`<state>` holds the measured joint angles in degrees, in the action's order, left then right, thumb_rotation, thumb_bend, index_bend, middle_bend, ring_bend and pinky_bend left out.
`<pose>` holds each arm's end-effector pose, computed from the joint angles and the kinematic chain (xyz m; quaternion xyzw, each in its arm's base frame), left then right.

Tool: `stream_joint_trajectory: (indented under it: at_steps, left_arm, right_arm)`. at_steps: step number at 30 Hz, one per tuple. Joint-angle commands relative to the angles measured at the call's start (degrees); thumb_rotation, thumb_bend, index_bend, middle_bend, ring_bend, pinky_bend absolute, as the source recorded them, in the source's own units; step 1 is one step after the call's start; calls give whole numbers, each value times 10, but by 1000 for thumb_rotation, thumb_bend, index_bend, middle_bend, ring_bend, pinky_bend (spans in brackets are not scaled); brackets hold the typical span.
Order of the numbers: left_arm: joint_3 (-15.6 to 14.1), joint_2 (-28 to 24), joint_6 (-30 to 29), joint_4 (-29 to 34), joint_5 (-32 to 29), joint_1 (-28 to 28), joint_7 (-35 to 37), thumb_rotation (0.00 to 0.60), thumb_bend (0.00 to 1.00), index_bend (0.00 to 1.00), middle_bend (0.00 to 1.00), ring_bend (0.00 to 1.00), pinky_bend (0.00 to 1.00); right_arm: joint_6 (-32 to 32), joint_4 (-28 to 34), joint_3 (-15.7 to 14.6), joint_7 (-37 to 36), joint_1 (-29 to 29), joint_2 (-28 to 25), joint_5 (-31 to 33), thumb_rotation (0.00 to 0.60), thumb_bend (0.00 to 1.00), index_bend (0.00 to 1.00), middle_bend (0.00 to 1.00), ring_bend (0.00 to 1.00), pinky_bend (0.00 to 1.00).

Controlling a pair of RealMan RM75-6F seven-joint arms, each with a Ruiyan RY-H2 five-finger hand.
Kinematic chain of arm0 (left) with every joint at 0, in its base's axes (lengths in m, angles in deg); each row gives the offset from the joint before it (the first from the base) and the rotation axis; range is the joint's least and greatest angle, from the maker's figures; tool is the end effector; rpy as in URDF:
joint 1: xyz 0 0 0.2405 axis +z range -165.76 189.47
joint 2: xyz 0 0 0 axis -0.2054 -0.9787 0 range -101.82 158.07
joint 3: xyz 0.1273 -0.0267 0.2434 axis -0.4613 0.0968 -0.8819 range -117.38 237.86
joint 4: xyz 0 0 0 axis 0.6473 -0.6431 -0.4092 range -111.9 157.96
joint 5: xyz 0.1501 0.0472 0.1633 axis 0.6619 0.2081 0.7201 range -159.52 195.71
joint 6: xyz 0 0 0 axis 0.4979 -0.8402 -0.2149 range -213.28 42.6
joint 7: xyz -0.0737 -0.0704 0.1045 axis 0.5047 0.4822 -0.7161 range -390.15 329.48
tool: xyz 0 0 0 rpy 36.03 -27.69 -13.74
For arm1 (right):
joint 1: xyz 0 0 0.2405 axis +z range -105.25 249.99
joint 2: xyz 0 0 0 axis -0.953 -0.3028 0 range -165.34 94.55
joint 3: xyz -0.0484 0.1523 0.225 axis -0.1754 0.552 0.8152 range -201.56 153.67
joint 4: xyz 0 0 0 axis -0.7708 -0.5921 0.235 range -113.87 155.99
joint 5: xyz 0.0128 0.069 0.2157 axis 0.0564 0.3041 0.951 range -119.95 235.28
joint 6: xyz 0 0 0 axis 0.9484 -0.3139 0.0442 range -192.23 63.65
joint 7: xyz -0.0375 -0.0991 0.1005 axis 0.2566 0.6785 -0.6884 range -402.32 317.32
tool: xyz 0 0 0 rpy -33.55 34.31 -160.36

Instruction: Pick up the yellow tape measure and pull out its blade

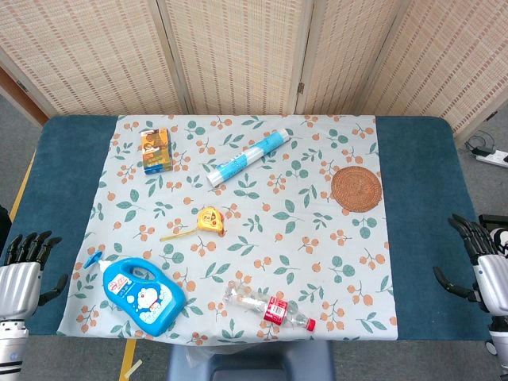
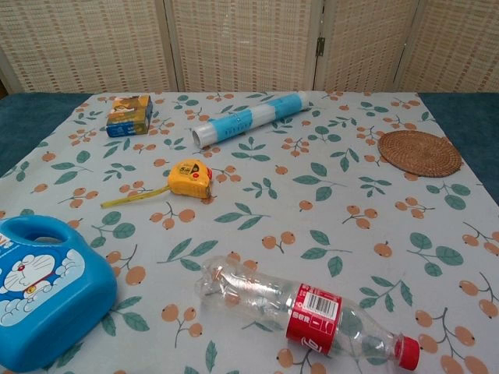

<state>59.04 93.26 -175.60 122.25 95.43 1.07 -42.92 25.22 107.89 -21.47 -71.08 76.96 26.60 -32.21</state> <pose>-0.3116 0.1995 0.1447 -0.5868 -0.3649 -0.3617 0.6258 -0.3453 -0.1839 0.1809 0.5251 -0.4564 0.5201 0.4954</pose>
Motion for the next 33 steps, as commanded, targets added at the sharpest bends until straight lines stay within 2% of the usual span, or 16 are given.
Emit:
stream_joint_trajectory:
  at_steps: [1, 12, 17, 22, 25, 29, 33]
  left_arm:
    - [8, 8, -6, -8, 5, 6, 3, 600, 373, 233, 168, 116, 0]
    - [23, 16, 16, -14, 19, 6, 6, 600, 372, 233, 168, 116, 0]
    - [40, 14, 49, -5, 27, -17, 13, 600, 372, 233, 168, 116, 0]
    - [74, 23, 114, 6, 23, -71, 14, 600, 372, 237, 168, 116, 0]
    - [95, 35, 175, 2, 5, -116, 7, 600, 356, 217, 169, 111, 0]
    - [122, 71, 256, -30, -31, -180, -16, 600, 328, 166, 163, 99, 0]
    - [136, 108, 324, -66, -67, -234, -40, 600, 313, 116, 130, 81, 0]
  right_arm:
    - [-2, 2, 1, 4, 1, -1, 0, 600, 390, 110, 92, 62, 0]
    - [-18, 17, 2, 9, 7, -13, -2, 600, 390, 110, 80, 58, 0]
    - [-11, 25, 15, 12, 7, -16, 10, 600, 390, 109, 80, 58, 0]
    - [-11, 42, 27, 27, 10, -22, 20, 600, 390, 110, 79, 44, 0]
    - [-11, 50, 31, 30, 11, -26, 21, 600, 390, 110, 78, 41, 0]
    - [-11, 55, 32, 33, 12, -29, 19, 600, 390, 110, 78, 39, 0]
    - [-10, 59, 33, 35, 10, -34, 20, 600, 389, 110, 77, 39, 0]
